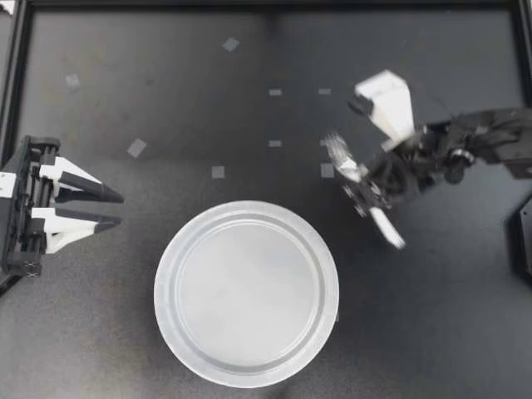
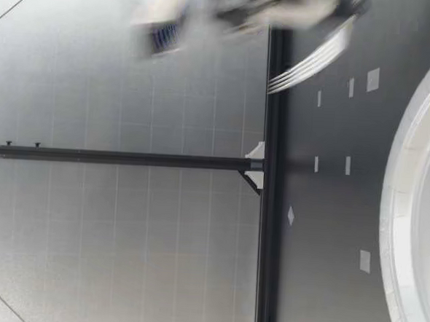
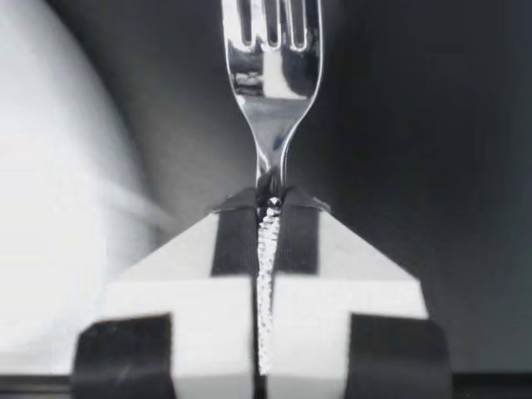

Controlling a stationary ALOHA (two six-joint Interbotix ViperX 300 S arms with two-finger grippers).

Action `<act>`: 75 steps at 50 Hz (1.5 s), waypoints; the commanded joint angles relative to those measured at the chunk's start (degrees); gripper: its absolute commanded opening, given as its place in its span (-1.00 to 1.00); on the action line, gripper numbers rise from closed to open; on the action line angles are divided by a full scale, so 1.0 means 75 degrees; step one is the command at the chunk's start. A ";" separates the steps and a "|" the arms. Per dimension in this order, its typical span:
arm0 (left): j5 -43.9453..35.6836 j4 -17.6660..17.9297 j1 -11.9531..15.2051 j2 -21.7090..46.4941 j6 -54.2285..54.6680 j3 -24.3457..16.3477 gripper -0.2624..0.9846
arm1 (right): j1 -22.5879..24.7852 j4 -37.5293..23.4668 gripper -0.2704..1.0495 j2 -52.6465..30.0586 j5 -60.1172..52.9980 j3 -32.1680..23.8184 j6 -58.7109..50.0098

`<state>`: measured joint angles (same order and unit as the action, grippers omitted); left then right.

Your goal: Pick up the fork and place it on the plate.

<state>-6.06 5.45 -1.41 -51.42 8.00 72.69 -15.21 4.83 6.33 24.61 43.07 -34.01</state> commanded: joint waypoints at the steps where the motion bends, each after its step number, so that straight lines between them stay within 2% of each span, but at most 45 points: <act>1: -0.1148 0.0023 -0.0023 0.0152 0.0070 0.0141 0.14 | 0.0059 -0.0199 -0.86 0.1160 -0.0797 -0.1230 0.1043; 8: -0.2590 0.0059 -0.0023 0.0492 0.0199 0.0094 0.14 | 0.0258 -0.0188 -0.86 0.1664 -0.1688 -0.1922 0.2355; 17: -0.2941 0.0059 -0.0012 0.1500 0.0164 -0.0562 0.19 | 0.0926 -0.0211 -0.86 0.1324 -0.3176 -0.2086 0.3059; 23: -0.3563 0.0059 -0.0023 0.2309 0.0176 -0.1066 0.26 | 0.1336 -0.0340 -0.86 0.1066 -0.4125 -0.2098 0.3328; 29: -0.4148 0.0070 -0.0023 0.3070 0.0211 -0.1488 0.28 | 0.1512 -0.0480 -0.86 0.0844 -0.4875 -0.2074 0.3340; 37: -0.4312 0.0047 -0.0023 0.3750 0.0211 -0.1898 0.28 | 0.1594 -0.0715 -0.86 0.0609 -0.5520 -0.2074 0.3328; 50: -0.4383 -0.0023 -0.0023 0.3926 0.0188 -0.2168 0.28 | 0.1617 -0.0855 -0.86 0.0410 -0.6258 -0.2051 0.3305; 75: -0.4711 -0.0129 -0.0023 0.4266 0.0164 -0.2191 0.25 | 0.1605 -0.0867 -0.86 0.0152 -0.6715 -0.2051 0.3258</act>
<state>-40.87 5.10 -1.49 -19.34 9.49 57.57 -3.34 -1.49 6.86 -24.96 28.83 -9.49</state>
